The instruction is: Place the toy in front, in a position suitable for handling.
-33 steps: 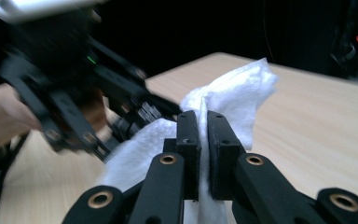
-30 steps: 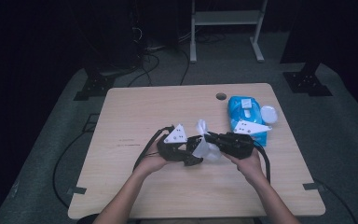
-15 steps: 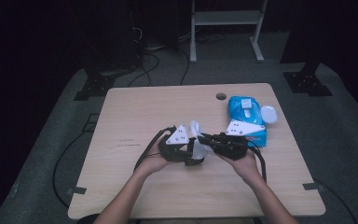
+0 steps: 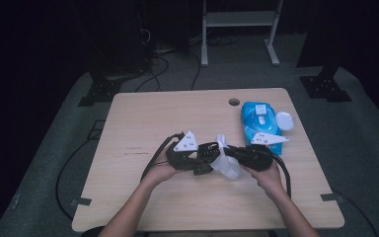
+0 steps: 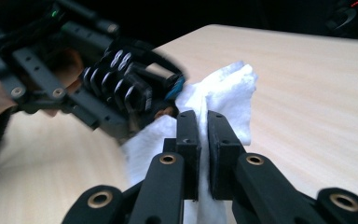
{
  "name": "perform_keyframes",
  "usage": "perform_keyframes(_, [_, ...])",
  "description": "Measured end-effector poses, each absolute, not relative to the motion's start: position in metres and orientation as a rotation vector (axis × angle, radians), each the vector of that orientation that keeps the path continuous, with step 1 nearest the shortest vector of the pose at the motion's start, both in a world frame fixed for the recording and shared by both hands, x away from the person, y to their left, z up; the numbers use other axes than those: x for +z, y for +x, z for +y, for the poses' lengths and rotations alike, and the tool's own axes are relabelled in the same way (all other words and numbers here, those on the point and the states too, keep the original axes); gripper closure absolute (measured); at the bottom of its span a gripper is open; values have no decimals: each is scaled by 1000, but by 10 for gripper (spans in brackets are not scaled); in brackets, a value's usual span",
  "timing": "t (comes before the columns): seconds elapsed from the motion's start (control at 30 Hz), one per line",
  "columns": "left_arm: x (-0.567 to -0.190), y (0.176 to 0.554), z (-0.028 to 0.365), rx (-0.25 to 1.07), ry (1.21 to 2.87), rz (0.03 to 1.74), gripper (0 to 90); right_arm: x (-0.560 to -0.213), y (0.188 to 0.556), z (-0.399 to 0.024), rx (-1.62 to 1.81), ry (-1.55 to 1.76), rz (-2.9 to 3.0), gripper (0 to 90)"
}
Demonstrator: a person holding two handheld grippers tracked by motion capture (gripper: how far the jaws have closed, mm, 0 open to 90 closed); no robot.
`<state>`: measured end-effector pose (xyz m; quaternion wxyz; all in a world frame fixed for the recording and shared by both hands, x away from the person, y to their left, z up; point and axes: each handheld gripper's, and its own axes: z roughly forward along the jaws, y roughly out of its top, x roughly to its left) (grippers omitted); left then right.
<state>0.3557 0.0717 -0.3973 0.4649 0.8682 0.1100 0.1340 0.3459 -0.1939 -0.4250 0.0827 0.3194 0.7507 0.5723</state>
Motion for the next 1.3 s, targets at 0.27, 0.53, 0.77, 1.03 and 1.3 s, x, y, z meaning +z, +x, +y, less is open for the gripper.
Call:
perform_keyframes(0.27, [-400,355,68,319,2095,285,576,-414,343,-191,1769,897,2216,840])
perform_keyframes(0.53, [-405,354,74,305,2081,300,576,-405,339,-184,1758,842,2216,841])
perform_keyframes(0.77, [-415,353,92,265,2041,359,575,-407,342,-170,1761,812,2229,841])
perform_keyframes(1.03, [-425,349,116,240,2071,380,575,-420,346,-150,1691,795,2298,840])
perform_keyframes(1.3, [-442,351,126,240,2135,404,596,-433,346,-140,1559,769,2330,838])
